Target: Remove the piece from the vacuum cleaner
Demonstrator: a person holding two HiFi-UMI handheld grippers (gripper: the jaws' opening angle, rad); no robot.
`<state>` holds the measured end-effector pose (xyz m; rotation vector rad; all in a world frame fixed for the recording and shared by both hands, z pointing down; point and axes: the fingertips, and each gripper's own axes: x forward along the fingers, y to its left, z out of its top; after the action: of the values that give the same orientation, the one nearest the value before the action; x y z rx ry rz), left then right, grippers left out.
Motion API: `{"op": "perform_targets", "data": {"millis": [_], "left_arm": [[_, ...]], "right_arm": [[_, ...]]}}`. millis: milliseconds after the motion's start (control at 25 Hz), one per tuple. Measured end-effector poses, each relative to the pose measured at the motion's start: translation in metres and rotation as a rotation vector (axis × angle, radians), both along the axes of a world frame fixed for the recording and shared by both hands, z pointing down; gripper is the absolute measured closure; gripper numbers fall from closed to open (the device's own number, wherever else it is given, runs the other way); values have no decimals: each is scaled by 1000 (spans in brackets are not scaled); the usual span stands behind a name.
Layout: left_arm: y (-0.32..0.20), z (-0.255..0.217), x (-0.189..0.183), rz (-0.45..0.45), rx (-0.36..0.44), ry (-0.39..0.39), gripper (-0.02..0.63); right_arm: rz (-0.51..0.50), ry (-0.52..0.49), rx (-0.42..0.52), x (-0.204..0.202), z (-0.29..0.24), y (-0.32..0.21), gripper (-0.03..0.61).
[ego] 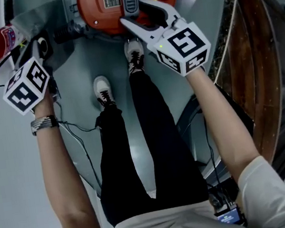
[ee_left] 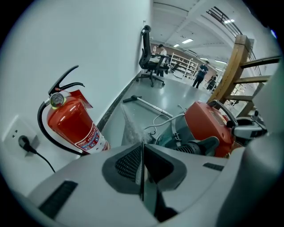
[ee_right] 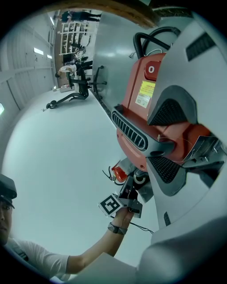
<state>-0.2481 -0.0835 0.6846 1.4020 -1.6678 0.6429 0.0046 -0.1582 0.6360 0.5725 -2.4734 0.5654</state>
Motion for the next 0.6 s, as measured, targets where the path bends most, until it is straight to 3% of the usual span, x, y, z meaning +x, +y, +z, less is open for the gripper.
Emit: {"op": "perform_targets", "data": {"millis": [240,360,600], "left_arm": [[12,-19,-2,63,26,-36,586],[19,-39,1,100,55,-47,586],[36,-77,7,174,123,-71,586]], "right_arm": [[-1,-1,-29,0,0,0,342],[-17,2,28,0,-6,6,342],[89,-8,51,11,-25,21,342]]}}
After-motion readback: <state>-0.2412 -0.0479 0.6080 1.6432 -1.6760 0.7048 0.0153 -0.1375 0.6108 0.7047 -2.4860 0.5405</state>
